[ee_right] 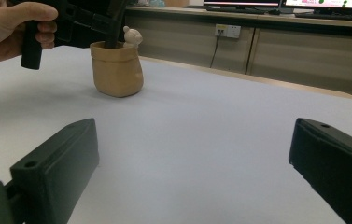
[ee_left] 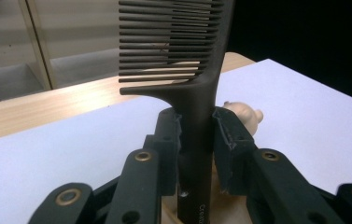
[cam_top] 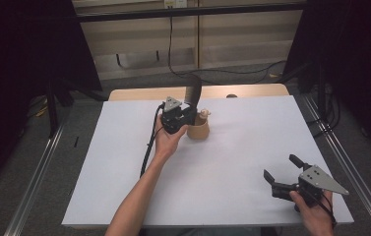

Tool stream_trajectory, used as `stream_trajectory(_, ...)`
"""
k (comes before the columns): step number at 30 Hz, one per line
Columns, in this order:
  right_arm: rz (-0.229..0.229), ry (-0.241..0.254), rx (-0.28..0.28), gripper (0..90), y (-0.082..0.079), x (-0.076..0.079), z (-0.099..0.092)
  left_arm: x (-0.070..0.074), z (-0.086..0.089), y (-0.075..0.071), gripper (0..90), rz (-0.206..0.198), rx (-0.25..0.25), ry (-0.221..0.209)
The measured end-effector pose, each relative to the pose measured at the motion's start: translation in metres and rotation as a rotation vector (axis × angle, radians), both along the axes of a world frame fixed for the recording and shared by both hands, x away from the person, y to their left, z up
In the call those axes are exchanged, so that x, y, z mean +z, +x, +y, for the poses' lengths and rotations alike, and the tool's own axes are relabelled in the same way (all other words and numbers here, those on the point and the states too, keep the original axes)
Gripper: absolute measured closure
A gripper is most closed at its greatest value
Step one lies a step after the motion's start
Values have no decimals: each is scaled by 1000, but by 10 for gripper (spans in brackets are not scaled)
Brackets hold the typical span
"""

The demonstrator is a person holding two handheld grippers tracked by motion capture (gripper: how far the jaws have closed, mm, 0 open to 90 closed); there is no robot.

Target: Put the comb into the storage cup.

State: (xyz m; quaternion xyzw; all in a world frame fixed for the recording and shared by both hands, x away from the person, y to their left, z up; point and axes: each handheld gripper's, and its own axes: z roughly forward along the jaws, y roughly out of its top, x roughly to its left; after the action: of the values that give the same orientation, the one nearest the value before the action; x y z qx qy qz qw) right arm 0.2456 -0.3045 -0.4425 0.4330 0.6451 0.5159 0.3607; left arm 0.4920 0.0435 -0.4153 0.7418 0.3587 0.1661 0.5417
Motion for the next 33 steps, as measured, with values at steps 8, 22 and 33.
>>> stream_trajectory(8, 5, -6, -2, 14, 0, 0, 0, -2, 0, -2, 726, 5, 0, 8)
stream_trajectory(22, 4, -8, -2, 14, 0, 0, 0, -2, -4, 1, 722, -12, -17, 40)
stream_trajectory(33, 6, -5, -2, 14, 0, 0, -1, -2, -10, 6, 704, 8, 2, 46)
